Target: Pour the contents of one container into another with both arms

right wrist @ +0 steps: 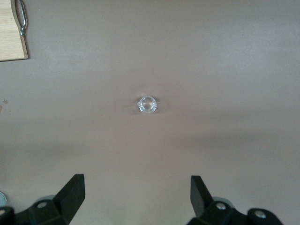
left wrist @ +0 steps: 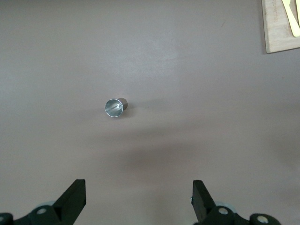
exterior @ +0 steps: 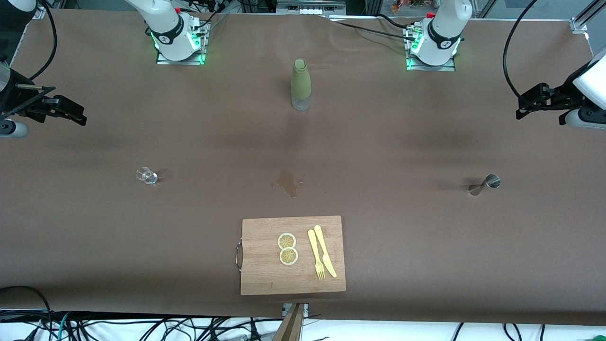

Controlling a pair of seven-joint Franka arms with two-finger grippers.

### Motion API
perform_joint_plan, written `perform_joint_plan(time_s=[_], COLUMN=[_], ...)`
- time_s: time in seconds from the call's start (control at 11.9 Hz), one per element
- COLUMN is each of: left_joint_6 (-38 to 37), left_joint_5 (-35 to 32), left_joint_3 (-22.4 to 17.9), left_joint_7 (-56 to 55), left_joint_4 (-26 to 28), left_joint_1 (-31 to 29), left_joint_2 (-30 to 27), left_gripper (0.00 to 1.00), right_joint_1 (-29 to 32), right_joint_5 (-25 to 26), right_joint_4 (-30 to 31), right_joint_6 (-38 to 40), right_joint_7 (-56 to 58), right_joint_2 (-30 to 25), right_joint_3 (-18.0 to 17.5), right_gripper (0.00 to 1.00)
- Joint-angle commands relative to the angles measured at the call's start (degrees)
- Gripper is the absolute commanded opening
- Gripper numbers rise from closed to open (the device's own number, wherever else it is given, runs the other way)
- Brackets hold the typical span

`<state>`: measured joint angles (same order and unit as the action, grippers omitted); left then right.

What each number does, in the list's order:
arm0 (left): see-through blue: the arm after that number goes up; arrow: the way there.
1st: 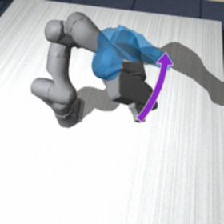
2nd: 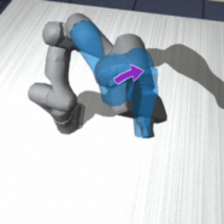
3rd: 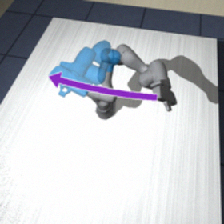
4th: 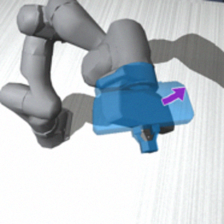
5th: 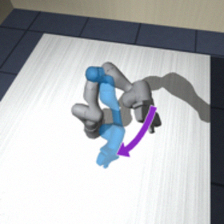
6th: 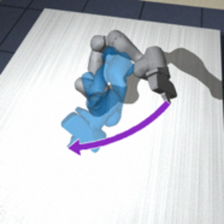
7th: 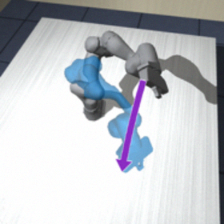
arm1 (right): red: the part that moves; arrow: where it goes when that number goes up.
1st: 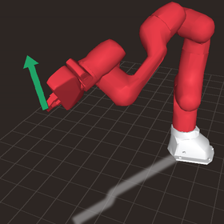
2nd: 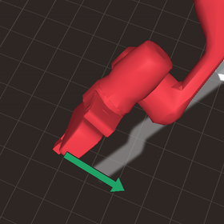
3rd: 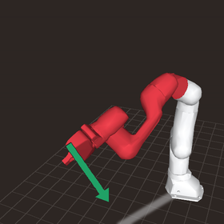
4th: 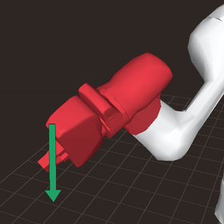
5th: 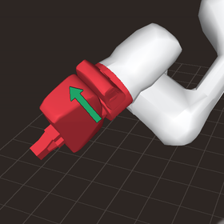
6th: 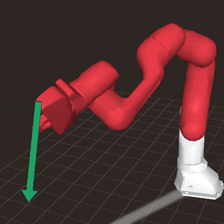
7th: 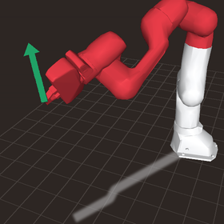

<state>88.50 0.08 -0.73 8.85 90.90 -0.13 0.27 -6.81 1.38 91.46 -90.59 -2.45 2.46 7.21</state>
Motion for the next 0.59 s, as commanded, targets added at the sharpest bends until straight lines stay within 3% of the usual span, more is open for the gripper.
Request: perform_joint_plan(time_s=[0.0, 0.5], left_joint_6=[-1.1, -1.3], left_joint_5=[0.7, 2.5], left_joint_3=[-0.1, -0.1], left_joint_7=[6.2, 13.7], left_joint_4=[-0.7, 0.2], left_joint_1=[-2.2, -6.9], left_joint_2=[-0.3, -0.6], left_gripper=[1.0, 1.0], right_joint_1=[0.4, 0.4], right_joint_5=[-0.9, -0.9], right_joint_4=[0.3, 0.3], right_joint_6=[-0.3, -0.3], right_joint_7=[0.1, 0.2], right_joint_2=[-0.3, -0.3], right_joint_3=[-0.2, -0.3], right_gripper=[1.0, 1.0])
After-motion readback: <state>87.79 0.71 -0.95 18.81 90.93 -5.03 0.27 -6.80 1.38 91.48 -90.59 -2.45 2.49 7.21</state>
